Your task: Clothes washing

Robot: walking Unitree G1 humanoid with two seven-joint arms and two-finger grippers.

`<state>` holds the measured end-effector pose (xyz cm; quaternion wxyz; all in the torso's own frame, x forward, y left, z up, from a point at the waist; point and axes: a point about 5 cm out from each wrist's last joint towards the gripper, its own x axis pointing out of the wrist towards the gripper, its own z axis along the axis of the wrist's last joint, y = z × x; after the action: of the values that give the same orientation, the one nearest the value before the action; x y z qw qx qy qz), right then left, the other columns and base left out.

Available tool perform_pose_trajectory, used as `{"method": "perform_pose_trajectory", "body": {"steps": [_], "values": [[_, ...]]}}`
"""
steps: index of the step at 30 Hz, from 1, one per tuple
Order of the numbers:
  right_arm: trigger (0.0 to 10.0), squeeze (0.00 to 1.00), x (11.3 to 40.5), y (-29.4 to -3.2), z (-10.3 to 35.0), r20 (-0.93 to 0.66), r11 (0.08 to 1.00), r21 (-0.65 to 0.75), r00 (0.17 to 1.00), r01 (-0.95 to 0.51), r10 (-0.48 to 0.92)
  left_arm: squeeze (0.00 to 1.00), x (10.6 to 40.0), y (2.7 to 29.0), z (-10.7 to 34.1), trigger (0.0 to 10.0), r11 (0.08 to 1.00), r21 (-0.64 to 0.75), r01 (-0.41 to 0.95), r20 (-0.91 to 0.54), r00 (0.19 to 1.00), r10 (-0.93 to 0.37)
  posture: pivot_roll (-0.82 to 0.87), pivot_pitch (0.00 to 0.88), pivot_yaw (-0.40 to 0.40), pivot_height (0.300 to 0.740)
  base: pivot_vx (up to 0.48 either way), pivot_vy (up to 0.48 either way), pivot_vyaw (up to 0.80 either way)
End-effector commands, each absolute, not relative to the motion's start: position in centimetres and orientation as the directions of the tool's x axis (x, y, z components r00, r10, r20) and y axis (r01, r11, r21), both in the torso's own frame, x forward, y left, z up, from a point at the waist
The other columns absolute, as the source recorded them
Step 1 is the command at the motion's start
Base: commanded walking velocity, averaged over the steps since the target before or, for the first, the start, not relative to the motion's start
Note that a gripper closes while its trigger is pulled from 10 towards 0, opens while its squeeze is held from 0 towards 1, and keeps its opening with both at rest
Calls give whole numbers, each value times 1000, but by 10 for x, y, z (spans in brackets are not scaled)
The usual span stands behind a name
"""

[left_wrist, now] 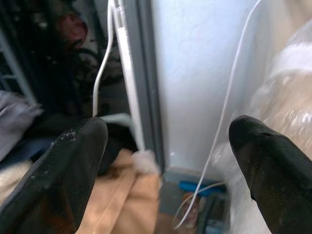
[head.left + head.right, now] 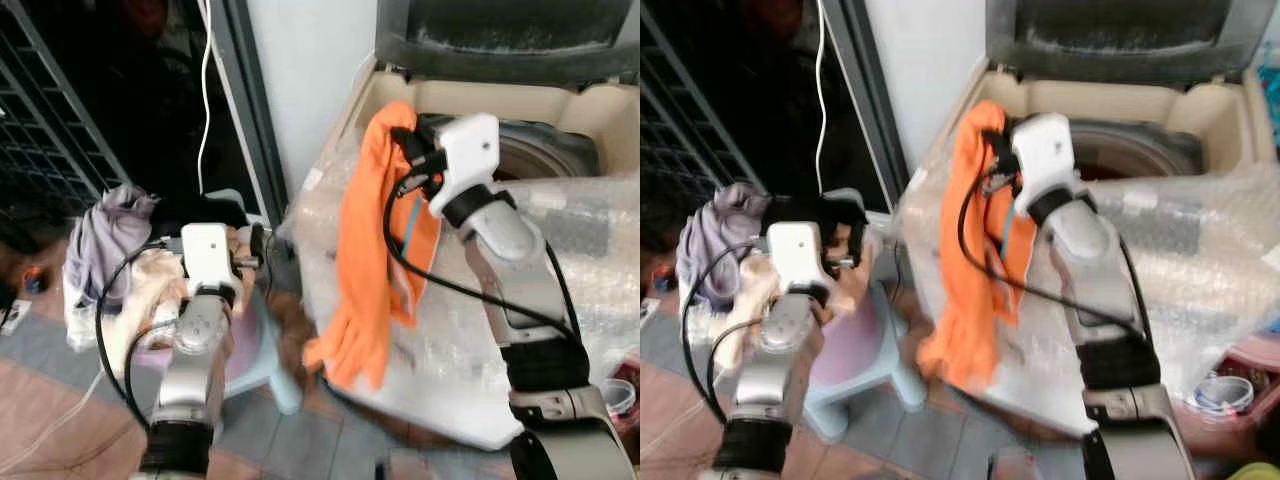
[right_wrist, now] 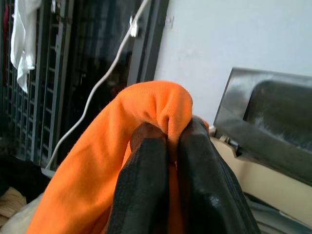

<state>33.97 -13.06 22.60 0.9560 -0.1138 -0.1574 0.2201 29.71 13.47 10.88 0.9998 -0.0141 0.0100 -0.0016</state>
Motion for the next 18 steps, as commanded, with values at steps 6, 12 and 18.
{"method": "perform_pose_trajectory", "body": {"steps": [6, 12, 18], "values": [[10000, 0, 373, -270, 341, 490, 882, -88, 791, 463, -366, 0, 297, 143, 109, 10000, 999, -8, -35, -23, 999, 35, -39, 0, 72, 740, 0, 0, 0], [10000, 0, 361, -277, 352, 614, 801, -250, 729, 544, -303, 0, 298, 142, 108, 10000, 1000, -8, -26, -32, 999, 26, -51, 0, 77, 740, 0, 0, 0], [10000, 0, 378, -227, 240, 259, 910, -365, 960, 198, -105, 0, 299, 141, 109, 10000, 1000, -2, -16, -33, 999, 16, -51, 0, 89, 740, 0, 0, 0]]}}
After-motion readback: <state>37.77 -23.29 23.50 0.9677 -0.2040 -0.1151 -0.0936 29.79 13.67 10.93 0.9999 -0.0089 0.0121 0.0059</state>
